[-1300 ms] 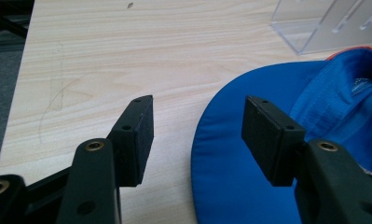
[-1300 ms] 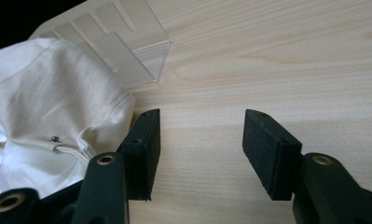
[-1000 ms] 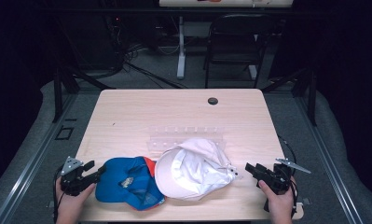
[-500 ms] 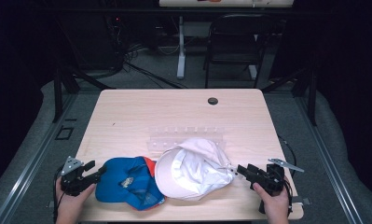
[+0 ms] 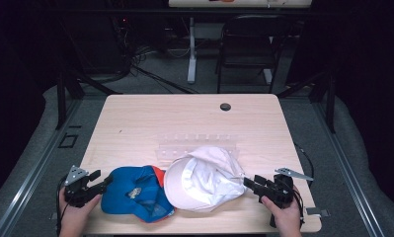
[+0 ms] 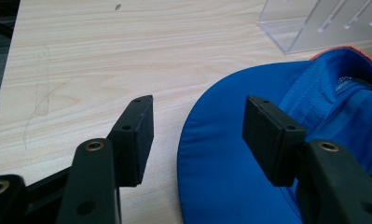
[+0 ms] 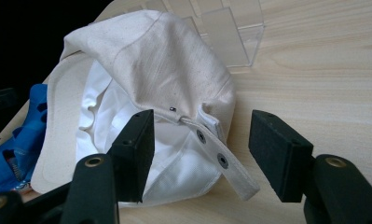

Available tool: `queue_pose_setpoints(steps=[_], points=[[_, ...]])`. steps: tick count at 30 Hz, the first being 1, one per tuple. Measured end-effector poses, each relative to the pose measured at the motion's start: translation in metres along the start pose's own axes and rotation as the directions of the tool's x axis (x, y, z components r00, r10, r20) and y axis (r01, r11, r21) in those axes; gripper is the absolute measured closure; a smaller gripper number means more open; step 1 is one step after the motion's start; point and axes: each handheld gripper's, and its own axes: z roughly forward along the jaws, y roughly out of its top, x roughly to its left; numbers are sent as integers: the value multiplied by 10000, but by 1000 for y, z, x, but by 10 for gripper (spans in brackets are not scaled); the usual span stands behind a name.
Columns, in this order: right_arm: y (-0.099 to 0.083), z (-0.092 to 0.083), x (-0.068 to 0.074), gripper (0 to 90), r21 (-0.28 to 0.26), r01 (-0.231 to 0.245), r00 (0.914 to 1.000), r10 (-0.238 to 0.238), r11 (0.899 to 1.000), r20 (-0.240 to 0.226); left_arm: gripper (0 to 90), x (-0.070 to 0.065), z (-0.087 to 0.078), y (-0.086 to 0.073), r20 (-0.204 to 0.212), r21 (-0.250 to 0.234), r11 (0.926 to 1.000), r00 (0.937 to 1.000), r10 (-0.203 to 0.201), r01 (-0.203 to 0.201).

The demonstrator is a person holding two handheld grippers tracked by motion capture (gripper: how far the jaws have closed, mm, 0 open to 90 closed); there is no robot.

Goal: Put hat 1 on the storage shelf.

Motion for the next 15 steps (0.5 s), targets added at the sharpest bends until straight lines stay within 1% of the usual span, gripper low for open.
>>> queue_pose_setpoints(steps=[4, 6, 7, 8, 9, 10, 11, 13, 14, 15], points=[[0, 2, -1, 410, 100, 29, 10000, -30, 9999, 61, 439, 1, -1, 0, -8, 35, 10000, 10000, 7, -7], [0, 5, -1, 420, 204, 163, 9998, -165, 9997, 78, 439, 1, -2, -1, -40, 2, 10000, 10000, -31, 31], [0, 6, 0, 424, 271, 307, 9994, -311, 9992, 133, 438, 2, -3, -1, -52, 23, 10000, 10000, -33, 33], [0, 6, 0, 424, 271, 307, 9994, -311, 9992, 133, 438, 2, -3, -1, -52, 23, 10000, 10000, -33, 33], [0, 9, 1, 434, 392, 585, 9979, -596, 9975, 255, 438, 2, -3, -2, -78, 11, 10000, 10000, -62, 62], [0, 9, 1, 434, 392, 585, 9979, -596, 9975, 255, 438, 2, -3, -2, -78, 11, 10000, 10000, -62, 62], [0, 11, 3, 447, 524, 883, 9951, -905, 9947, 406, 438, 3, -4, -3, -74, 30, 10000, 9999, -91, 92], [0, 14, 4, 453, 677, 1055, 9926, -1092, 9921, 535, 438, 3, -5, -3, -88, 58, 9999, 9999, -87, 87], [0, 15, 4, 461, 725, 1126, 9920, -1162, 9910, 488, 438, 3, -5, -3, -88, 58, 9999, 9999, -87, 87], [0, 16, 4, 469, 860, 1229, 9900, -1281, 9887, 586, 438, 3, -6, -4, -105, 36, 9999, 9999, -131, 132]])
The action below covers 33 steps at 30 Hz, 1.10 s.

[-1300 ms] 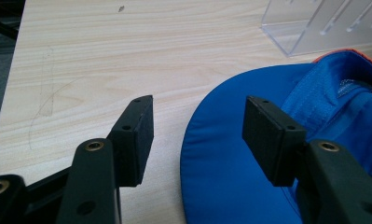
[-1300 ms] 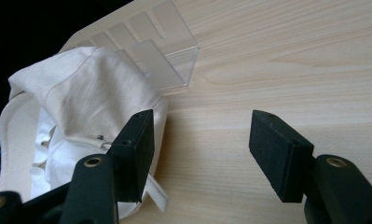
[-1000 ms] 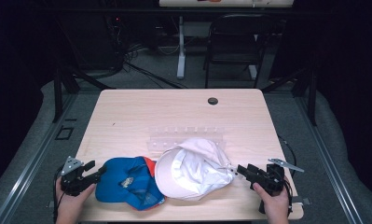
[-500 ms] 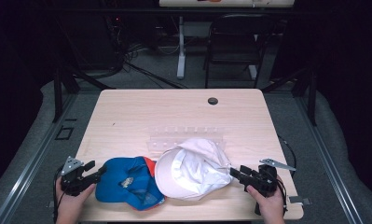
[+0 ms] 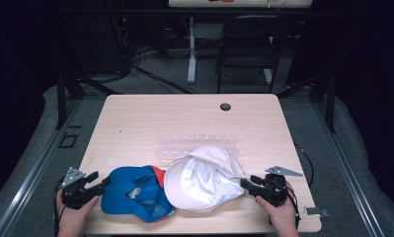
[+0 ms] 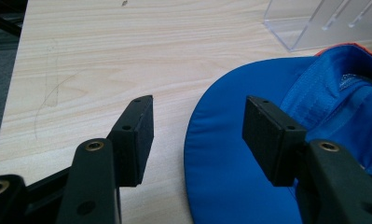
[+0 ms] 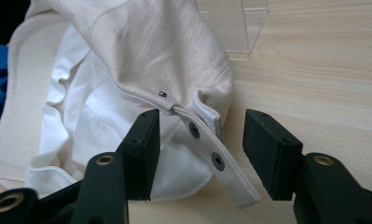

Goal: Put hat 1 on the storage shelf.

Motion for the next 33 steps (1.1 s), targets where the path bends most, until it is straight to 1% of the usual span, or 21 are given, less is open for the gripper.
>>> queue_pose_setpoints(steps=[3, 5, 6, 7, 8, 9, 11, 12, 15, 16, 17, 18, 19, 20, 22, 23, 24, 28, 29, 31, 33], points=[[0, 3, 0, 480, 99, 25, 10000, -26, 9999, 51, 438, 1, -1, -1, -8, -24, 10000, 10000, -1, 1], [1, 5, 1, 504, 220, 25, 10000, -27, 9998, 80, 438, 1, -3, -1, -36, 30, 10000, 10000, -32, 33], [2, 5, 1, 523, 281, 56, 10000, -58, 9996, 79, 438, 2, -3, -2, -77, -37, 10000, 9999, -88, 88], [2, 5, 1, 523, 281, 56, 10000, -58, 9996, 79, 438, 2, -3, -2, -77, -37, 10000, 9999, -88, 88], [3, 6, 2, 555, 323, 23, 10000, -25, 9995, 62, 438, 3, -4, -3, -94, -41, 9999, 9999, -120, 120], [3, 6, 2, 565, 324, 71, 10000, -72, 9995, 56, 439, 3, -4, -3, -94, -41, 9999, 9999, -120, 120], [5, 6, 4, 600, 395, -45, 9999, 41, 9992, 94, 439, 4, -5, -3, -109, 13, 9999, 9998, -143, 143], [6, 5, 4, 618, 418, -117, 9999, 113, 9991, 97, 438, 4, -6, -4, -113, -55, 9998, 9997, -200, 200], [7, 5, 5, 634, 398, -237, 9997, 233, 9989, 99, 438, 5, -7, -4, -143, 25, 9998, 9997, -194, 195], [9, 3, 5, 670, 375, -374, 9992, 370, 9986, 121, 438, 5, -7, -5, -132, -69, 9997, 9997, -227, 226], [10, 2, 5, 692, 387, -459, 9989, 458, 9982, 37, 438, 6, -7, -5, -135, -76, 9997, 9996, -240, 239], [11, 1, 5, 730, 336, -542, 9985, 540, 9980, 47, 438, 6, -7, -5, -139, -73, 9997, 9996, -240, 239], [12, 0, 5, 750, 378, -578, 9983, 576, 9976, 57, 438, 6, -8, -5, -140, -65, 9997, 9996, -251, 251], [13, -1, 6, 776, 262, -670, 9977, 669, 9974, 52, 439, 6, -8, -5, -141, -63, 9997, 9996, -256, 255], [15, -4, 6, 787, 220, -935, 9956, 937, 9954, -86, 439, 6, -8, -5, -155, -42, 9997, 9996, -250, 249], [15, -4, 6, 787, 220, -935, 9956, 937, 9954, -86, 438, 6, -8, -5, -155, -42, 9997, 9996, -250, 249], [16, -6, 7, 796, 296, -1157, 9930, 1163, 9928, -223, 439, 6, -9, -6, -158, -30, 9997, 9995, -255, 255], [18, -7, 9, 806, 394, -1422, 9883, 1440, 9891, -495, 439, 7, -9, -5, -181, -64, 9995, 9994, -295, 294], [18, -8, 10, 808, 416, -1487, 9872, 1508, 9880, -527, 438, 7, -9, -6, -171, -135, 9994, 9994, -316, 314], [19, -9, 10, 812, 431, -1517, 9862, 1542, 9875, -610, 439, 7, -9, -6, -179, -110, 9995, 9994, -287, 285], [24, -14, 13, 818, 460, -1705, 9818, 1737, 9843, -775, 438, 7, -10, -5, -191, -135, 9994, 9993, -306, 303]])
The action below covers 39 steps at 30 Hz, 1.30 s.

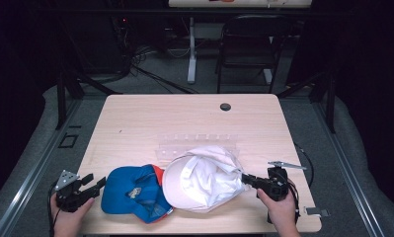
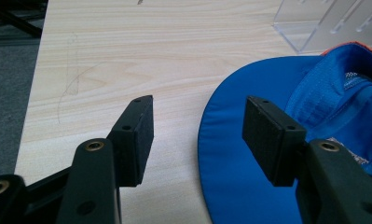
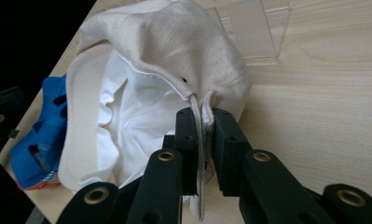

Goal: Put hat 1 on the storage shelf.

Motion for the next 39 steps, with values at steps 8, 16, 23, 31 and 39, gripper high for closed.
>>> queue_pose_setpoints(steps=[8, 16, 23, 31, 39], points=[[16, -8, 11, 821, 749, -30, 10000, 27, 9972, 47, 438, 0, 0, 1, -36, 46, 10000, 10000, -21, 21], [44, -9, 32, 822, 2184, 387, 9947, -584, 9751, 843, 438, -2, 1, 1, 42, -21, 10000, 10000, 25, -25], [63, -5, 47, 822, 3654, 328, 9853, -915, 9303, 1443, 438, -3, 1, 1, 97, 58, 9999, 9999, 92, -93], [65, 10, 52, 817, 5373, 151, 9729, -1363, 8432, 1866, 438, -3, 3, 1, 138, 86, 9998, 9998, 157, -158], [55, 30, 44, 762, 5763, 510, 9565, -2058, 8157, 2067, 438, -1, 2, 1, 140, 64, 10000, 9999, 65, -66]])
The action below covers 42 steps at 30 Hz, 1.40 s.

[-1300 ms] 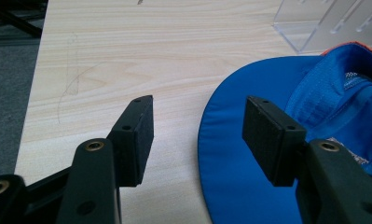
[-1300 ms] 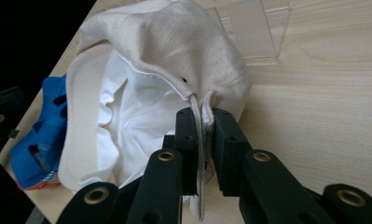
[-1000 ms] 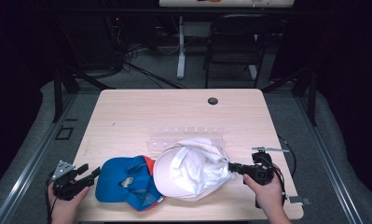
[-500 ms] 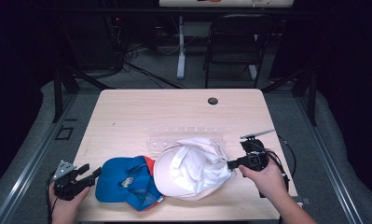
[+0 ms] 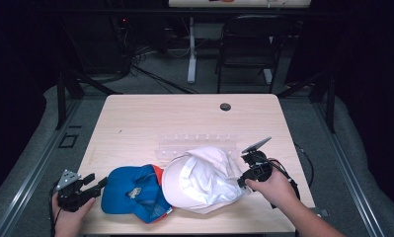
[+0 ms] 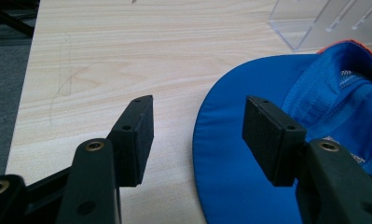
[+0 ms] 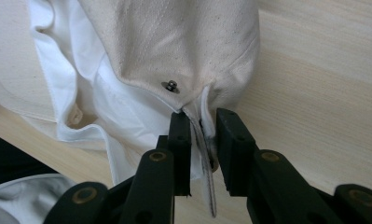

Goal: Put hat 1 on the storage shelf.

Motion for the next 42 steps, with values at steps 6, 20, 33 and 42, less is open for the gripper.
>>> queue_pose_setpoints(steps=[6, 20, 33, 42], points=[[1, 14, -1, 708, 125, 152, 9997, -155, 9998, 183, 439, 0, 1, 0, -3, -52, 10000, 10000, -55, 55], [4, 4, 6, 815, 199, -46, 9996, 40, 9998, 294, 439, 0, 0, 0, 1, -2, 10000, 10000, -41, 41], [18, -54, 26, 819, 62, -595, 9979, 597, 9982, -256, 438, 0, 0, 0, 19, -8, 10000, 10000, -19, 19], [33, -83, 52, 820, 634, -831, 9964, 840, 9945, -122, 439, 1, -1, 0, 22, 76, 10000, 10000, -8, 8]])
